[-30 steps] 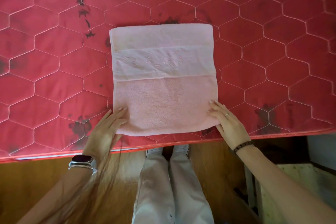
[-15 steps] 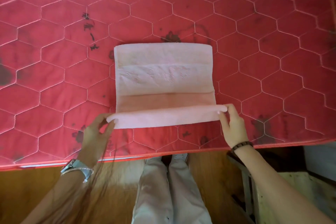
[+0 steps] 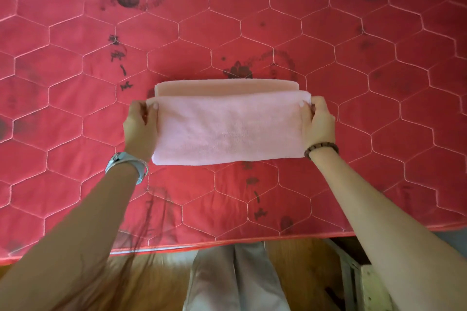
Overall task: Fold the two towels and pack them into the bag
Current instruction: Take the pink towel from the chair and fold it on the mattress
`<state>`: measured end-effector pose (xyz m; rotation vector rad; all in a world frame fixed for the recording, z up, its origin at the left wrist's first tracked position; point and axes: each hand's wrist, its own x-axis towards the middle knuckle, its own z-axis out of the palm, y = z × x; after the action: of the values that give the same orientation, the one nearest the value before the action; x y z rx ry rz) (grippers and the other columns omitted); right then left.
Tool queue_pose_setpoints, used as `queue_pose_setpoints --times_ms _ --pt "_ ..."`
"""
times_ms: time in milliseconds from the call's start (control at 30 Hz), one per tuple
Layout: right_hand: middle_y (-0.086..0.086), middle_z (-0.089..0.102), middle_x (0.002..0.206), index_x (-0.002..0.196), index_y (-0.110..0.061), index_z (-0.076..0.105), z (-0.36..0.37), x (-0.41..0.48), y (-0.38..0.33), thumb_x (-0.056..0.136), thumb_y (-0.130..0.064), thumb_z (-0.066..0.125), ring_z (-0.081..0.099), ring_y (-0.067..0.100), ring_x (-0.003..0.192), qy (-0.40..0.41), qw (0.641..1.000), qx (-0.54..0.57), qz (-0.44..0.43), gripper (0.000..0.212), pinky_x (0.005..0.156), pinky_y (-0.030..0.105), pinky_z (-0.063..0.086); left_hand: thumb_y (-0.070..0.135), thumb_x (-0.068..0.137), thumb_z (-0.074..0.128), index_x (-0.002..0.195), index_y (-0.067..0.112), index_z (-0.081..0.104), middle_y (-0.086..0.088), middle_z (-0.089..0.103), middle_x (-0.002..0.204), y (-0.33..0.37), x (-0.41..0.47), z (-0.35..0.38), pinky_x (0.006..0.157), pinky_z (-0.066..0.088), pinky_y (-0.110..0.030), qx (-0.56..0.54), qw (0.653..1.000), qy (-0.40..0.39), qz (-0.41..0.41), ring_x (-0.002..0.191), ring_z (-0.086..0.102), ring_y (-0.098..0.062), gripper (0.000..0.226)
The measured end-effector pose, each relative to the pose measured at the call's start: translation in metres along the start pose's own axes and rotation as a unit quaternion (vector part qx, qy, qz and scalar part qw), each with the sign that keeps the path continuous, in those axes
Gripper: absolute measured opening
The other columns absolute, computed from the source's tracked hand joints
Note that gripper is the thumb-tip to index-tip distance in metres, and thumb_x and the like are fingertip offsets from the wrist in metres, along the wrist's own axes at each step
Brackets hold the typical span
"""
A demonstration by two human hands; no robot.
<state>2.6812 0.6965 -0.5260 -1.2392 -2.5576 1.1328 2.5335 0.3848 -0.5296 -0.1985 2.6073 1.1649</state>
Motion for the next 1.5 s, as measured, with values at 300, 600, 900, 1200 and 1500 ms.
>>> queue_pose_setpoints --times_ms 300,600,900,1200,1500 --pt "0.003 0.057 0.076 0.103 -0.007 0.056 0.021 0.045 -0.004 0.103 -0.032 0.044 0.054 0.022 0.067 -0.010 0.999 -0.039 0.023 0.028 0.060 0.033 0.045 0.029 0.104 0.049 0.109 0.005 0.056 0.013 0.048 0.075 0.010 0.041 0.017 0.071 0.037 -0.028 0.020 0.999 0.024 0.014 0.081 0.050 -0.021 0.026" --pt "0.005 0.060 0.073 0.102 -0.007 0.058 0.023 0.050 -0.003 0.102 -0.035 0.047 0.053 0.021 0.062 0.008 0.999 -0.045 0.017 0.031 0.059 0.038 0.050 0.040 0.101 0.050 0.114 0.011 0.060 0.003 0.061 0.089 0.009 0.046 0.026 0.077 0.045 -0.034 0.084 0.995 0.061 0.010 0.081 0.055 -0.024 0.033" --pt "0.005 0.062 0.119 0.125 -0.011 0.054 0.014 0.025 -0.018 0.098 -0.030 0.046 0.055 0.024 0.110 0.068 0.988 -0.116 -0.082 0.034 0.094 0.037 0.047 0.035 0.093 0.058 0.121 0.015 0.049 0.016 0.059 0.093 0.013 0.015 0.013 0.080 0.046 -0.029 -0.002 0.996 0.093 -0.004 0.077 0.056 0.007 0.035" --pt "0.002 0.033 0.159 0.148 -0.014 0.041 0.079 -0.028 -0.047 0.097 -0.020 0.035 0.025 0.023 0.149 -0.125 0.924 -0.178 -0.313 0.052 0.123 0.047 0.015 0.018 0.102 0.047 0.142 0.006 0.048 -0.013 0.045 0.153 0.009 -0.031 0.065 0.119 0.026 -0.050 0.218 0.885 -0.047 0.409 0.145 0.034 -0.027 0.042" --pt "-0.002 0.012 0.165 0.157 -0.019 0.018 0.107 -0.015 -0.039 0.102 -0.041 0.032 0.007 0.019 0.153 -0.105 0.884 -0.324 -0.320 0.061 0.124 0.046 0.009 0.037 0.105 0.031 0.159 0.008 0.016 -0.010 0.010 0.167 0.002 -0.024 0.095 0.125 0.009 -0.050 0.379 0.839 -0.088 0.379 0.155 0.007 -0.021 0.063"
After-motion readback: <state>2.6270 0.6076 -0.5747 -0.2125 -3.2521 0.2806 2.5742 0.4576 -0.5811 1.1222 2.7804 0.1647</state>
